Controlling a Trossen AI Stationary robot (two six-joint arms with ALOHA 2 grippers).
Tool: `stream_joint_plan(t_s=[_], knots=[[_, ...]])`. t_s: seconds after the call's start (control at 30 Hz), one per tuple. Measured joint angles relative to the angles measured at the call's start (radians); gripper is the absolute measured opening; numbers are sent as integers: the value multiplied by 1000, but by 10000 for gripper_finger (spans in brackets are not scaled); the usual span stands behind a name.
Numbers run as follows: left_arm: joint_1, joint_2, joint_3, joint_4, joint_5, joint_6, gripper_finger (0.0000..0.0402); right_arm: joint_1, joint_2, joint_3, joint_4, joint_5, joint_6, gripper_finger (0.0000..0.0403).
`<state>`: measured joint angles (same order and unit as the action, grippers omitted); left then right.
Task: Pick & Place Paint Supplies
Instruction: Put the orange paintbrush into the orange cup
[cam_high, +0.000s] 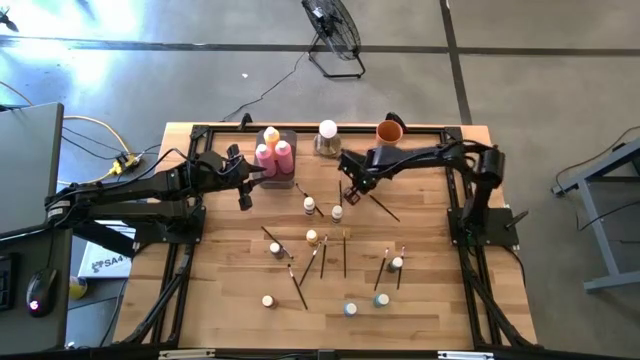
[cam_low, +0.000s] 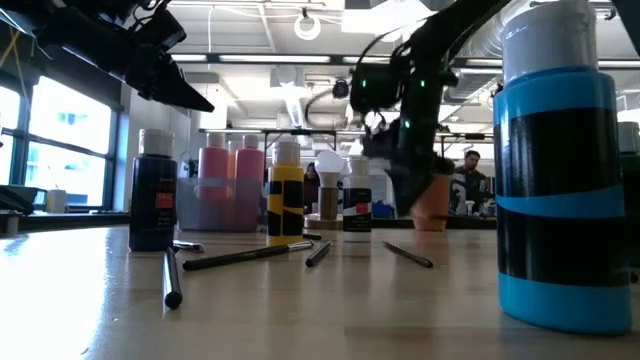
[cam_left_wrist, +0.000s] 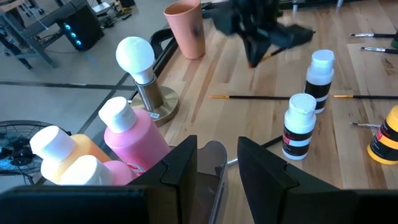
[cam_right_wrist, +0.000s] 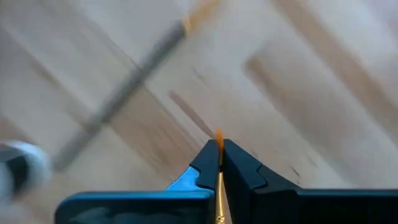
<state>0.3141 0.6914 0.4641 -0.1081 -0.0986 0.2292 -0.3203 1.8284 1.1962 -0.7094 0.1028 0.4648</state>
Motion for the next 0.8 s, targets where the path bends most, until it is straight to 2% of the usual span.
stream_joint_plan(t_s=[0.3,0.8], knots=[[0,0,0,0,0,0,111,-3,-228,1,19,51,-20,4],[0,0,0,1,0,-1,111,-2,-567,3,206,340,-200,3]])
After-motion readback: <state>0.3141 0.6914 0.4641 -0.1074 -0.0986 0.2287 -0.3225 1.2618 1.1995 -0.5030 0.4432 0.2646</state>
